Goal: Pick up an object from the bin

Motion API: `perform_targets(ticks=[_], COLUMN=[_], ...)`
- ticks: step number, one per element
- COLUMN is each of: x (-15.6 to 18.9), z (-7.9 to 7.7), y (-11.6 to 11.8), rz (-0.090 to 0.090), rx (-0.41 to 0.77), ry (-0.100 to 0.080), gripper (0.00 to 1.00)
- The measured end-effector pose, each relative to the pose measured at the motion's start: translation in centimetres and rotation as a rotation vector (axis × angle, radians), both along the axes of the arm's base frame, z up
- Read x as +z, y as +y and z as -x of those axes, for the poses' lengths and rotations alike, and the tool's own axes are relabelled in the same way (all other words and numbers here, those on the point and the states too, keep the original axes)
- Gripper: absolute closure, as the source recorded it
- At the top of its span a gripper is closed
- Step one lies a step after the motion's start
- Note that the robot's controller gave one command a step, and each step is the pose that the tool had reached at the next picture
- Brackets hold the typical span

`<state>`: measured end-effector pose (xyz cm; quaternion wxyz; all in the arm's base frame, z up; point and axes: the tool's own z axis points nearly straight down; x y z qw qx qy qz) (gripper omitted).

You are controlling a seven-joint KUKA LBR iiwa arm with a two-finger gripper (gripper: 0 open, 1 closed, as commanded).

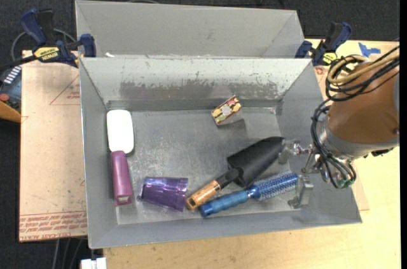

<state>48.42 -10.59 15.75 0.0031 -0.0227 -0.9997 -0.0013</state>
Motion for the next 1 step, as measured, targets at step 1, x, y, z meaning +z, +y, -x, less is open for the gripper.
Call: perform_targets(ticks=[1], x=[-5.78], z=[-1.35], y=[1.17], rz=[0.001], rx=[-0.030], ry=[-0.004], gripper=[0.00])
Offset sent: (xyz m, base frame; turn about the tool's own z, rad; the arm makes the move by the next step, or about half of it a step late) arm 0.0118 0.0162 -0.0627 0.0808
